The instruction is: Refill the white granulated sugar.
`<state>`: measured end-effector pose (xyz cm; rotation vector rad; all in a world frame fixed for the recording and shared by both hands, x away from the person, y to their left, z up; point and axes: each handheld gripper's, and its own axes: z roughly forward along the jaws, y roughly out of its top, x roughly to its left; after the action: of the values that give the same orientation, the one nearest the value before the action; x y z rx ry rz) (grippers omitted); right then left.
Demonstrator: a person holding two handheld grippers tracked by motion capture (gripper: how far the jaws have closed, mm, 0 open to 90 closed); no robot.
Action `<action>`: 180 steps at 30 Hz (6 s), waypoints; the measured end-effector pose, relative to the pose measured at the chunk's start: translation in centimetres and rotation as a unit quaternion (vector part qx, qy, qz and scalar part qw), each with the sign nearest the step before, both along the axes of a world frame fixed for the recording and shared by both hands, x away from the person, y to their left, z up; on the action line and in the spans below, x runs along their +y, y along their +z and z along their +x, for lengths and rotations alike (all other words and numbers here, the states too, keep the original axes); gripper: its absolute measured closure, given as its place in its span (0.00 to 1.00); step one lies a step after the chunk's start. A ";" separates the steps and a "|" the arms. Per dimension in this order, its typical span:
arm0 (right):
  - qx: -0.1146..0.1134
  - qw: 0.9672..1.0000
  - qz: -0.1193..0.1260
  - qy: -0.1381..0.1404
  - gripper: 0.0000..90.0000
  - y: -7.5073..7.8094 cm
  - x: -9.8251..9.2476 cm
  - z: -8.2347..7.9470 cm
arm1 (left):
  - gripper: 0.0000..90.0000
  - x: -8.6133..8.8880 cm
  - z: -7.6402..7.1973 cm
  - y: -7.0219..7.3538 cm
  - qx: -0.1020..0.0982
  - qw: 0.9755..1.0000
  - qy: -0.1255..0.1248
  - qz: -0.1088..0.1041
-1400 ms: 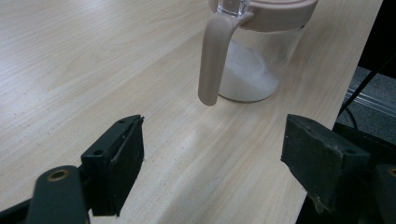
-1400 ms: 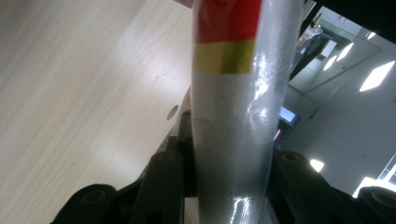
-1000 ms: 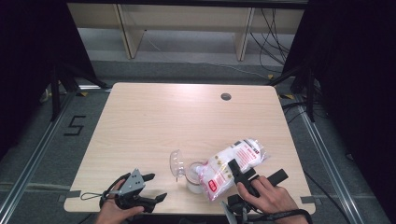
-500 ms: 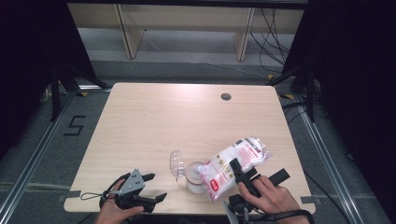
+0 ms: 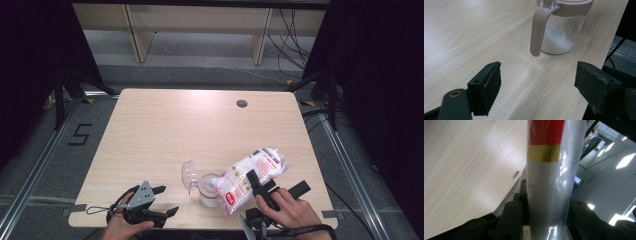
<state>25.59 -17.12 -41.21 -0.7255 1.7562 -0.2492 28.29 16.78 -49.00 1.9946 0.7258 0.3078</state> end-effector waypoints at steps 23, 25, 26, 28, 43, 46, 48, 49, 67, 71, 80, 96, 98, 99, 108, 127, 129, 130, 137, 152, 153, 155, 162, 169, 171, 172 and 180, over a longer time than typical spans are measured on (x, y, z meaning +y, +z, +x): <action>0.032 0.998 0.057 -0.004 0.85 -0.4 -0.8 1.2 | 0.23 0.0 0.0 0.0 0.000 1.000 -0.001 0.002; 0.048 0.996 0.069 -0.010 0.85 -0.4 -1.2 1.6 | 0.23 0.0 0.0 0.0 0.000 1.000 0.000 0.000; 0.058 0.995 0.084 -0.010 0.86 -0.5 -1.5 1.7 | 0.23 0.0 0.0 0.0 0.000 1.000 0.000 0.000; 0.073 0.991 0.108 -0.007 0.86 -0.5 -1.9 2.1 | 0.23 0.0 0.0 0.0 0.000 1.000 -0.001 0.001; 0.128 0.969 0.209 -0.020 0.86 -0.5 -3.7 3.2 | 0.23 0.0 0.0 0.0 -0.001 1.000 -0.003 0.003; 0.131 0.971 0.199 -0.021 0.86 -0.5 -3.7 3.3 | 0.23 0.0 0.1 0.0 0.000 1.000 -0.006 0.007; 0.134 0.969 0.205 -0.020 0.86 -0.6 -3.7 3.3 | 0.23 0.0 0.0 0.0 0.000 1.000 -0.002 0.003; 0.140 0.967 0.212 -0.024 0.86 -0.7 -3.8 3.3 | 0.23 0.0 0.0 0.0 0.000 1.000 -0.001 0.002; 0.170 0.914 0.361 -0.077 0.87 -0.7 -5.6 4.6 | 0.24 0.1 0.0 0.0 -0.002 1.000 0.000 0.002; 0.183 0.895 0.395 -0.092 0.87 -1.0 -6.0 5.1 | 0.24 0.2 0.0 0.1 -0.004 1.000 -0.002 0.009; 0.222 0.863 0.442 -0.105 0.88 -1.6 -5.9 5.7 | 0.24 0.2 0.0 0.1 -0.005 1.000 0.000 0.009; 0.262 0.789 0.538 -0.139 0.89 -2.6 -8.3 6.8 | 0.24 0.2 0.1 0.2 -0.005 1.000 -0.002 0.009; 0.259 0.786 0.544 -0.139 0.89 -2.7 -8.8 6.9 | 0.24 0.3 0.1 0.2 -0.007 1.000 -0.004 0.011; 0.263 0.778 0.551 -0.146 0.89 -2.9 -9.0 6.7 | 0.24 0.2 0.1 0.2 -0.005 1.000 -0.003 0.008; 0.273 0.715 0.624 -0.159 0.89 -3.3 -11.9 7.0 | 0.24 0.3 0.1 0.2 -0.007 1.000 -0.004 0.012; 0.279 0.649 0.682 -0.187 0.87 -4.1 -14.0 6.1 | 0.24 0.1 0.1 0.1 -0.003 1.000 -0.002 0.008; 0.274 0.645 0.688 -0.187 0.87 -4.2 -14.3 6.0 | 0.24 0.1 0.1 0.0 -0.002 1.000 -0.002 0.008; 0.272 0.644 0.689 -0.191 0.87 -4.3 -14.5 5.9 | 0.24 0.1 0.1 0.0 -0.002 1.000 -0.002 0.008; 0.275 0.627 0.702 -0.195 0.83 -4.6 -15.3 5.4 | 0.24 0.1 0.2 0.0 -0.003 1.000 -0.003 0.015; 0.260 0.570 0.742 -0.238 0.49 -4.6 -14.9 3.5 | 0.23 0.1 0.2 0.2 -0.005 1.000 -0.003 0.007; 0.256 0.570 0.745 -0.234 0.48 -4.7 -14.9 3.6 | 0.23 0.1 0.2 0.2 -0.005 1.000 -0.004 0.008; 0.263 0.566 0.745 -0.236 0.46 -4.6 -14.9 3.5 | 0.23 0.2 0.2 0.3 -0.005 1.000 -0.005 0.007; 0.244 0.554 0.755 -0.251 0.40 -4.3 -14.7 2.1 | 0.23 0.2 0.4 0.5 -0.001 1.000 0.003 -0.004; 0.242 0.546 0.758 -0.262 0.36 -4.7 -14.6 1.1 | 0.23 0.3 0.5 0.5 0.003 1.000 0.006 -0.011; 0.243 0.541 0.760 -0.266 0.35 -4.7 -14.7 1.0 | 0.23 0.3 0.5 0.5 0.005 1.000 0.007 -0.005; 0.245 0.540 0.761 -0.264 0.34 -4.8 -14.8 1.0 | 0.23 0.4 0.6 0.5 0.000 1.000 0.006 -0.006; 0.258 0.538 0.756 -0.270 0.32 -5.0 -14.5 0.6 | 0.24 0.4 0.4 0.9 0.002 1.000 0.015 -0.005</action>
<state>26.21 -31.60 -46.24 1.1637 1.8800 1.1390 28.70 17.21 -48.08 1.9756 0.7588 0.3182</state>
